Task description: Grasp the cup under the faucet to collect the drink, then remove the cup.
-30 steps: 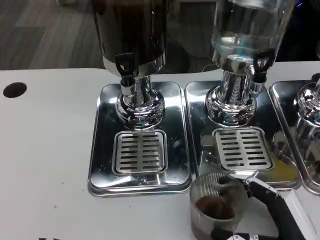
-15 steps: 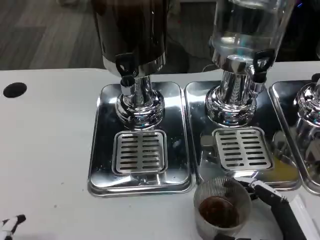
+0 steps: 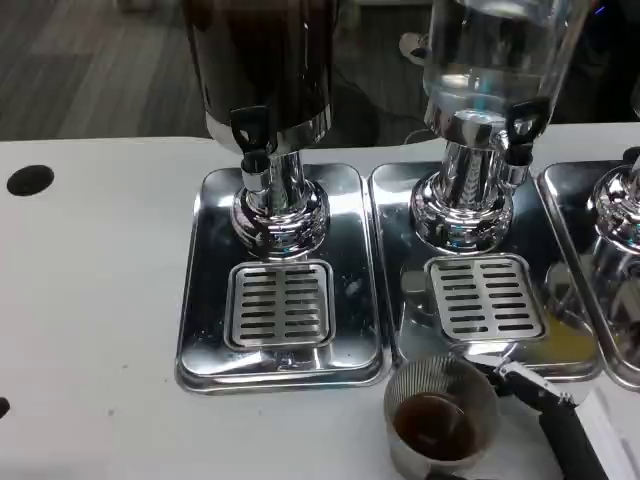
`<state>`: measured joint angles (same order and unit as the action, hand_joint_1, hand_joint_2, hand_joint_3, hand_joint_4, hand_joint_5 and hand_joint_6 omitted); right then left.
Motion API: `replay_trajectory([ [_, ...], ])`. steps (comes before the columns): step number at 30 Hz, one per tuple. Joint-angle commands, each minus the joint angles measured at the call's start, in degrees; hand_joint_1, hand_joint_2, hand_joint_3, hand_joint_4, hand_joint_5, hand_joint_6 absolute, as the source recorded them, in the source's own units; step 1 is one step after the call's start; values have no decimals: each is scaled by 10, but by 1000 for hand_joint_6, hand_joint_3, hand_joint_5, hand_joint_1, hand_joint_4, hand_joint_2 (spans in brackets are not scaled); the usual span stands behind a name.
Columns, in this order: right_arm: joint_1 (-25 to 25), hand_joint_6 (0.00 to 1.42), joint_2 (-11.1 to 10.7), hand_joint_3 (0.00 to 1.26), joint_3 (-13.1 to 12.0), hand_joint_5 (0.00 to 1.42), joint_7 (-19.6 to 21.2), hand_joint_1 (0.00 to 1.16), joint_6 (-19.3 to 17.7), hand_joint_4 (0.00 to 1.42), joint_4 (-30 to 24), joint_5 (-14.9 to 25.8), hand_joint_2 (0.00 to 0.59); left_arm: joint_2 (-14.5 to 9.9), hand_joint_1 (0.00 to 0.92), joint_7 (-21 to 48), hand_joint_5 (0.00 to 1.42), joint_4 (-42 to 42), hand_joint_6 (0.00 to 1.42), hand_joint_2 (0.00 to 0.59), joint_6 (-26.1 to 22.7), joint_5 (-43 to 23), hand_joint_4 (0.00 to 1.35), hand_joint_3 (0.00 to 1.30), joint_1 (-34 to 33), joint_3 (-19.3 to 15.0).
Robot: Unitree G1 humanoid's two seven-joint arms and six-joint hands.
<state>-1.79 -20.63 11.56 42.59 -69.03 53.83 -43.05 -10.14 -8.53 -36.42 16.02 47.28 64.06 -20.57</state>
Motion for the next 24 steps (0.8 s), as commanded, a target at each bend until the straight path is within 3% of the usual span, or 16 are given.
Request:
replay_trajectory([
  [1,5,362,-8,439,12,545,8,719,-2,476,1,0,87,5,0,-5,14,0,267,103,10,-9,0,89,2,-11],
  [5,6,276,-10,391,18,484,3,709,6,390,1,3,89,8,0,-3,24,1,272,102,14,-18,0,91,4,-17],
  [12,1,179,-12,190,27,313,-15,631,10,154,-4,17,89,11,0,-1,32,7,278,103,20,-20,0,97,1,-16],
  [19,-9,178,-16,155,21,283,-50,609,2,115,-22,55,91,12,0,-2,35,11,280,106,25,-27,0,100,1,-17],
  [24,-32,178,-20,140,6,254,-87,599,-16,100,-58,105,92,13,0,-5,37,15,281,107,34,-39,0,101,4,-26],
])
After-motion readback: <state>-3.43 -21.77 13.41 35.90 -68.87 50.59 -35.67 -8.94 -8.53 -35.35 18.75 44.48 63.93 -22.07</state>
